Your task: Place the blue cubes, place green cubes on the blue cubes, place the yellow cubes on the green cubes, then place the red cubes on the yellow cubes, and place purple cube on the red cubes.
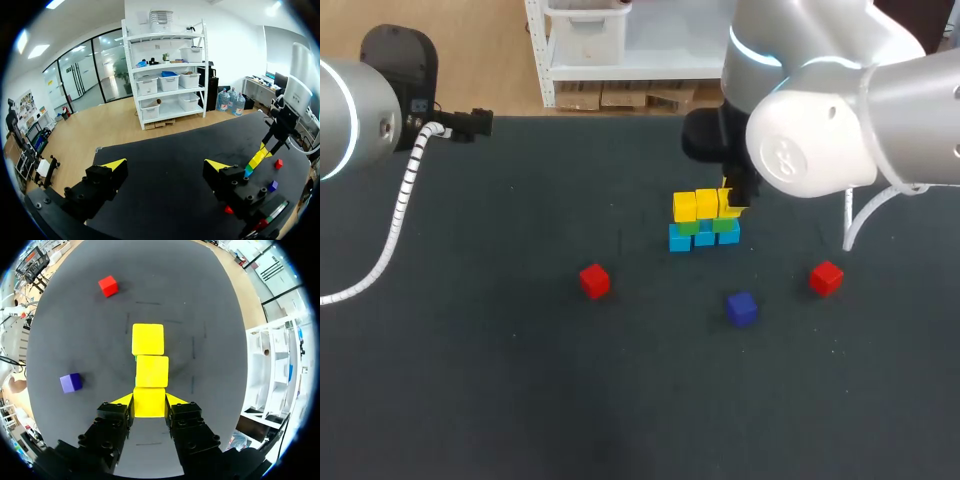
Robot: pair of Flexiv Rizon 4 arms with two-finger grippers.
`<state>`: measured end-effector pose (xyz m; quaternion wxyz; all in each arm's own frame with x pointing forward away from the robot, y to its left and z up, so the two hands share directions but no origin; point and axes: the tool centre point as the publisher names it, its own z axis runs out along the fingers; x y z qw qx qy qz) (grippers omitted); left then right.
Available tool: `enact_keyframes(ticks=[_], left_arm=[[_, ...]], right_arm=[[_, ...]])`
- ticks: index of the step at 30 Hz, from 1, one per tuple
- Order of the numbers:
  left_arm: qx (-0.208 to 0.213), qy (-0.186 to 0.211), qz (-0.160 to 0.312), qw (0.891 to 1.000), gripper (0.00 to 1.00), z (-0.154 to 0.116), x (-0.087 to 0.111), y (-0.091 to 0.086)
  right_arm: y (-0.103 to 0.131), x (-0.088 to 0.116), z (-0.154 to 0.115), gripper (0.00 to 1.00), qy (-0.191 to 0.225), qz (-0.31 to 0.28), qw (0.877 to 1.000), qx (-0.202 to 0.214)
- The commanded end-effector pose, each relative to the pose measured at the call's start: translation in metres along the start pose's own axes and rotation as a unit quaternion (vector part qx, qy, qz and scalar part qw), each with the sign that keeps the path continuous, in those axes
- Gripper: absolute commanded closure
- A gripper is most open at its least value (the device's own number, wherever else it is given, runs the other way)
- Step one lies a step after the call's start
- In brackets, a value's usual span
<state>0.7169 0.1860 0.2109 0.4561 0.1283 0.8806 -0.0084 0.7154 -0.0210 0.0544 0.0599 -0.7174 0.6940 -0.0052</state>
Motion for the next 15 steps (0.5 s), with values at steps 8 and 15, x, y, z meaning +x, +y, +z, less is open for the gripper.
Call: enact_keyframes(ticks=[8,15], left_arm=[[0.005,0.002,0.001,1.000,0.00,-0.0002,-0.0007,0.0022],[0.005,0.002,0.001,1.000,0.00,-0.0002,-0.0007,0.0022]], right_arm=[[-0.0017,-0.0014,-0.0001,1.00,-0.002,0.000,1.000,0.000],[-0.0012,-0.0023,-0.0001,0.97,-0.003,0.000,1.000,-0.001]])
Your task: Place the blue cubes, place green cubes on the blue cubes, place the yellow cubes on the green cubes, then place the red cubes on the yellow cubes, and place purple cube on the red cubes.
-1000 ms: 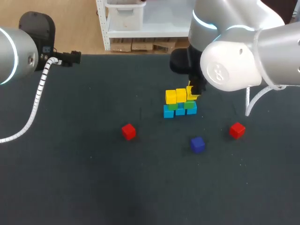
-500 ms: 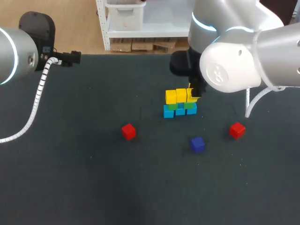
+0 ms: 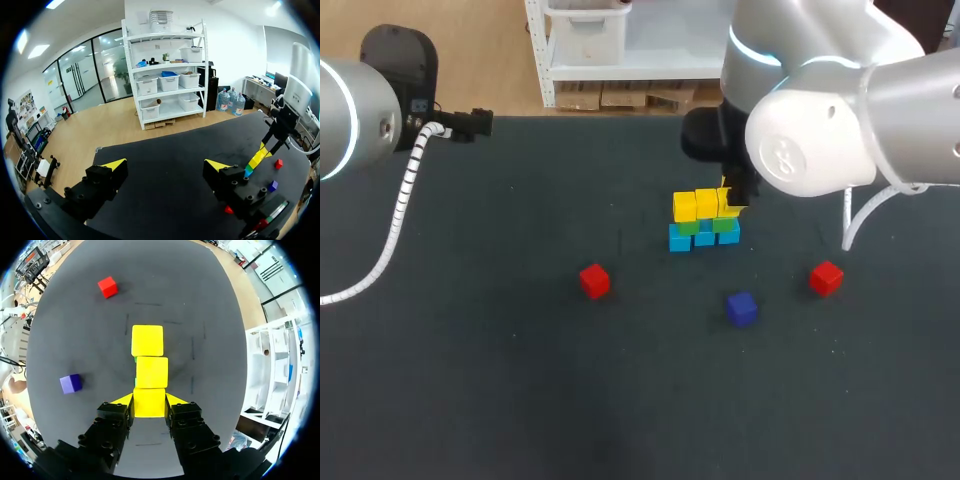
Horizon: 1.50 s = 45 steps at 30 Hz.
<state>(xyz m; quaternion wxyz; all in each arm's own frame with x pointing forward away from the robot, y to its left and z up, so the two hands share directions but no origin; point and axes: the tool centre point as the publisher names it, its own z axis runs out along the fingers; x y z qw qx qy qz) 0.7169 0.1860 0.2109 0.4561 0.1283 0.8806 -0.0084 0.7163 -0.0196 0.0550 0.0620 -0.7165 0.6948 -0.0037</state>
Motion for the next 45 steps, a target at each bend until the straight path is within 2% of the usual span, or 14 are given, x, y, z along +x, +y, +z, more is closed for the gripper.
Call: enact_keyframes(ticks=[1,6,10,13,15,16,17,18,19,25,35,41,45], left_arm=[[0.005,0.002,0.001,1.000,0.00,0.000,-0.001,0.002],[0.005,0.002,0.001,1.000,0.00,0.000,-0.001,0.002],[0.005,0.002,0.001,1.000,0.00,0.000,-0.001,0.002],[0.005,0.002,0.001,1.000,0.00,0.000,-0.001,0.002],[0.005,0.002,0.001,1.000,0.00,0.000,-0.001,0.002],[0.005,0.002,0.001,1.000,0.00,0.000,-0.001,0.002],[0.005,0.002,0.001,1.000,0.00,0.000,-0.001,0.002],[0.005,0.002,0.001,1.000,0.00,0.000,-0.001,0.002],[0.005,0.002,0.001,1.000,0.00,0.000,-0.001,0.002],[0.005,0.002,0.001,1.000,0.00,0.000,-0.001,0.002],[0.005,0.002,0.001,1.000,0.00,0.000,-0.001,0.002],[0.005,0.002,0.001,1.000,0.00,0.000,-0.001,0.002],[0.005,0.002,0.001,1.000,0.00,0.000,-0.001,0.002]], right_arm=[[0.000,-0.001,0.000,0.96,-0.001,-0.002,1.000,-0.001],[0.000,-0.001,0.001,0.84,-0.001,-0.002,1.000,-0.001],[0.000,-0.002,0.001,0.66,-0.001,-0.003,1.000,-0.001],[0.001,-0.001,0.002,0.60,0.001,-0.003,1.000,-0.002],[0.001,-0.001,0.002,0.53,0.001,-0.002,1.000,-0.002],[0.001,-0.001,0.002,0.35,0.002,-0.001,1.000,-0.002],[0.001,-0.001,0.002,0.22,0.001,0.000,1.000,-0.002],[0.001,-0.001,0.002,0.09,0.001,0.000,1.000,-0.002],[0.001,-0.001,0.002,0.02,0.001,0.000,1.000,-0.002],[-0.001,0.002,-0.001,0.00,0.000,0.008,1.000,0.003],[0.003,0.022,-0.027,0.00,-0.015,0.043,0.999,0.018],[0.015,0.037,-0.037,0.00,-0.020,0.100,0.995,0.022],[0.020,0.046,-0.043,0.00,-0.030,0.160,0.987,0.019]])
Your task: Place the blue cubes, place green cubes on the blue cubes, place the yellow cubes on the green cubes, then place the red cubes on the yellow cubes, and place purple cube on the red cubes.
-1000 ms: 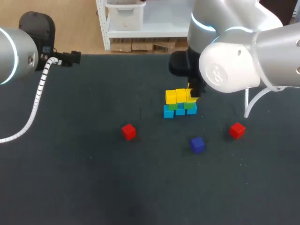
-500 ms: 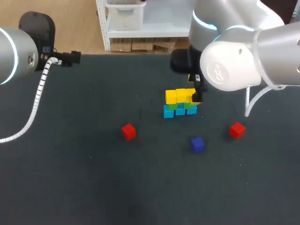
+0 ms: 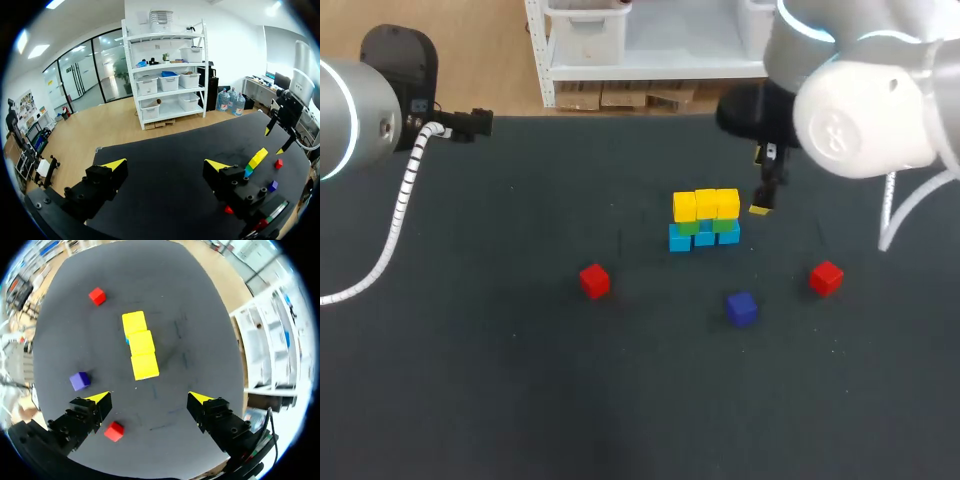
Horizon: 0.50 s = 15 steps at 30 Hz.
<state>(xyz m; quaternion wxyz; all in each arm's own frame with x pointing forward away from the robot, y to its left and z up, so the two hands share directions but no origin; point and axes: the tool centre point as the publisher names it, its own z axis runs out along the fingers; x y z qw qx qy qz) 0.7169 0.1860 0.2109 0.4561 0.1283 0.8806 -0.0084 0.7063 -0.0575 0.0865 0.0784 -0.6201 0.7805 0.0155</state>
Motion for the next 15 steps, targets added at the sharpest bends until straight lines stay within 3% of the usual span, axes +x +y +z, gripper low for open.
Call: enact_keyframes(ticks=[1,6,15], left_arm=[[0.005,0.002,0.001,1.000,0.00,0.000,-0.001,0.002],[0.005,0.002,0.001,1.000,0.00,0.000,-0.001,0.002],[0.005,0.002,0.001,1.000,0.00,0.000,-0.001,0.002]], right_arm=[[0.010,0.015,-0.010,0.00,-0.016,0.045,0.999,0.013],[0.016,0.028,-0.014,0.00,-0.012,0.114,0.993,0.023],[0.037,0.051,-0.011,0.00,0.005,0.149,0.989,0.016]])
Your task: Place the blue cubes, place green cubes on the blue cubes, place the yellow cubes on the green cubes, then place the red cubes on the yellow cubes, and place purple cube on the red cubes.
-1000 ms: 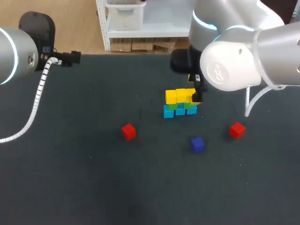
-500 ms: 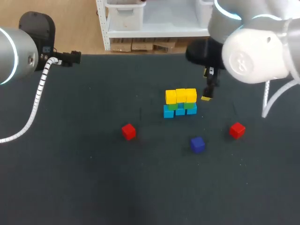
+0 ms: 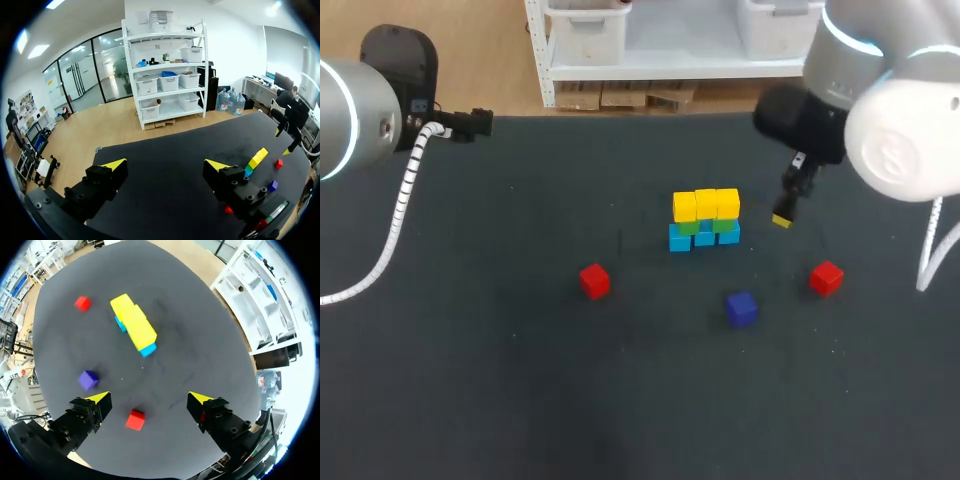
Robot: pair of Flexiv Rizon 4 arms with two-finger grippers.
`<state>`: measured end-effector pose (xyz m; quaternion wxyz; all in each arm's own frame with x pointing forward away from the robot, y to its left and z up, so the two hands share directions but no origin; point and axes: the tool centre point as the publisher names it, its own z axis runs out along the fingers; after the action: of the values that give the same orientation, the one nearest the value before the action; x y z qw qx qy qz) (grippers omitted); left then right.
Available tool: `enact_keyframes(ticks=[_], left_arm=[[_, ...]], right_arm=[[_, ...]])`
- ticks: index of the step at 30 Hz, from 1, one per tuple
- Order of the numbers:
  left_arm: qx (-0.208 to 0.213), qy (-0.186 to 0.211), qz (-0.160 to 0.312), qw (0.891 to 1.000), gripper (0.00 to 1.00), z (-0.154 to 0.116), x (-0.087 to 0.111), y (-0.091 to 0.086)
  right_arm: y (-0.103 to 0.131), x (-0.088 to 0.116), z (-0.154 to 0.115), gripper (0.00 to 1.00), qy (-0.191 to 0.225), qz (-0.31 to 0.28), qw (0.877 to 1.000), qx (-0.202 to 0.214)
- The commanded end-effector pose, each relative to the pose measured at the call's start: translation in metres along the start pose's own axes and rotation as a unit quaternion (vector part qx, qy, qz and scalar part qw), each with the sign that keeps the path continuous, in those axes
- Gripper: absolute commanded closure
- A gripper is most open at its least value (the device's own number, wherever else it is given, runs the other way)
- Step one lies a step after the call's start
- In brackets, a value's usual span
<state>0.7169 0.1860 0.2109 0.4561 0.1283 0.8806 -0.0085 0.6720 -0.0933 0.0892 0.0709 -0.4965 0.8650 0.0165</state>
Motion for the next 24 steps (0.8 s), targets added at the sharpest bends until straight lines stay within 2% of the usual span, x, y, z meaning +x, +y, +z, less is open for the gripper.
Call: enact_keyframes(ticks=[1,16,24], left_arm=[[0.005,0.002,0.001,1.000,0.00,0.000,-0.001,0.002],[0.005,0.002,0.001,1.000,0.00,0.000,-0.001,0.002],[0.005,0.002,0.001,1.000,0.00,0.000,-0.001,0.002]], right_arm=[[0.010,0.016,0.001,0.00,-0.005,0.002,1.000,0.008],[0.008,0.052,0.013,0.00,-0.021,0.045,0.999,-0.002],[0.014,0.068,0.021,0.00,-0.004,0.051,0.999,-0.002]])
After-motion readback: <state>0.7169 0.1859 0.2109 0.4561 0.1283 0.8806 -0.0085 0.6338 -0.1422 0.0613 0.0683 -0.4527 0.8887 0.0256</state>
